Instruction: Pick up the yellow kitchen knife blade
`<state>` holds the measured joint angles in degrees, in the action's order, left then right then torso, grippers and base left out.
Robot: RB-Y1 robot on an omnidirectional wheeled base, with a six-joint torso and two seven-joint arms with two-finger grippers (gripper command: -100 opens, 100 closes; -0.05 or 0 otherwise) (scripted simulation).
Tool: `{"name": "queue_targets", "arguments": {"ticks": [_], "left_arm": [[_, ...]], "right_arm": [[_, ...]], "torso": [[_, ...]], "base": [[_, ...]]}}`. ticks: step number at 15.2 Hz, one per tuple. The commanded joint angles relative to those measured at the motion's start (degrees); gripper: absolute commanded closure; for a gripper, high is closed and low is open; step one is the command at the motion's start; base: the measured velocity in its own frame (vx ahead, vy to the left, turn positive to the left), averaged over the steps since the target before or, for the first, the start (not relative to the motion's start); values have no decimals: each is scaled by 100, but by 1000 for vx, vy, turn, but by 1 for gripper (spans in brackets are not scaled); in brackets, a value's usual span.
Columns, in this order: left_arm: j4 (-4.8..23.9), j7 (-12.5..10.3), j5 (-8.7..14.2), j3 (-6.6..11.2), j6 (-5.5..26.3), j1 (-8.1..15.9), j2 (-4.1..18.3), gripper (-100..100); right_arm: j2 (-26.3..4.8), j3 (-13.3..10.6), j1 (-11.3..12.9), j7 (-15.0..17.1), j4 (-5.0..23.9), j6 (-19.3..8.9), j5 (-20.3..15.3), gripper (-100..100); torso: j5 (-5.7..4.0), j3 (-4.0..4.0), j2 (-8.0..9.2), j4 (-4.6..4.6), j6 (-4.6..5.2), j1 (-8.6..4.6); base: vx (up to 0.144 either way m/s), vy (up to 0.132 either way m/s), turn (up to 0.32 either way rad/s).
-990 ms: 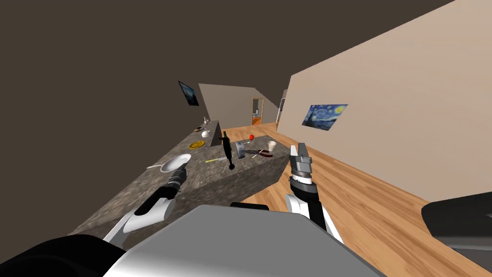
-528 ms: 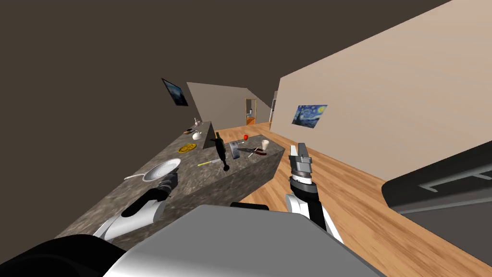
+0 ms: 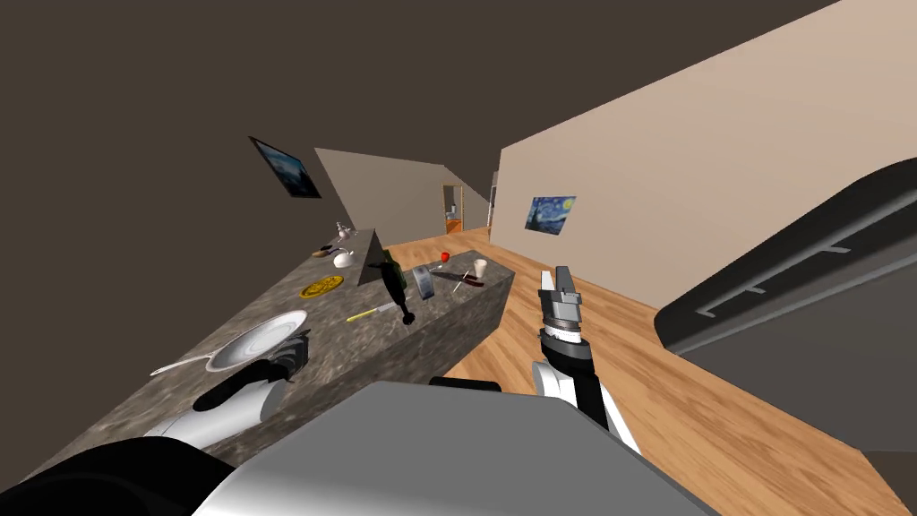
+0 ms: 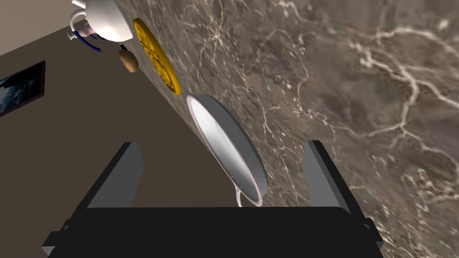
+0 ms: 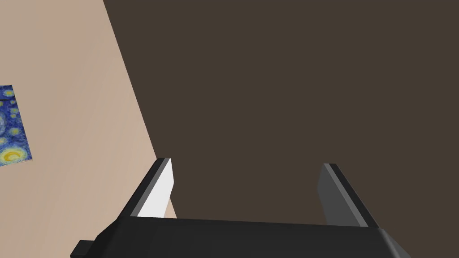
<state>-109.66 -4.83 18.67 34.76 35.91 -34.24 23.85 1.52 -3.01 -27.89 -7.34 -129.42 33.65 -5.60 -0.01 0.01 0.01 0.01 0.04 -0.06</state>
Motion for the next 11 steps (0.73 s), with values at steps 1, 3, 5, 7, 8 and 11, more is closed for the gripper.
{"name": "queue_targets", "arguments": {"ticks": [1, 3, 5, 7, 8, 11], "left_arm": [[36, -1, 71, 48, 164, -41, 46, -100], [183, -21, 212, 289, 478, -72, 130, -100], [331, -41, 353, 528, 751, -103, 210, -100], [331, -41, 353, 528, 904, -103, 210, -100], [331, -41, 353, 528, 986, -103, 210, -100], [479, -61, 494, 763, 1309, -133, 286, -100]], "right_arm": [[0, 0, 0, 0, 0, 0, 0, 0], [0, 0, 0, 0, 0, 0, 0, 0], [0, 0, 0, 0, 0, 0, 0, 0], [0, 0, 0, 0, 0, 0, 0, 0], [0, 1, -1, 0, 0, 0, 0, 0], [0, 0, 0, 0, 0, 0, 0, 0]], "torso": [[0, 0, 0, 0, 0, 0], [0, 0, 1, 0, -1, 3], [1, 0, -1, 0, -2, 3], [0, -2, -3, -1, 1, 1], [0, -1, -2, -1, -4, 4], [1, -1, -1, 0, -2, 7]], "base": [[10, -17, -87], [9, -19, -225], [16, -23, -260], [20, -19, -256], [0, 0, 0], [13, -8, -205]]}}
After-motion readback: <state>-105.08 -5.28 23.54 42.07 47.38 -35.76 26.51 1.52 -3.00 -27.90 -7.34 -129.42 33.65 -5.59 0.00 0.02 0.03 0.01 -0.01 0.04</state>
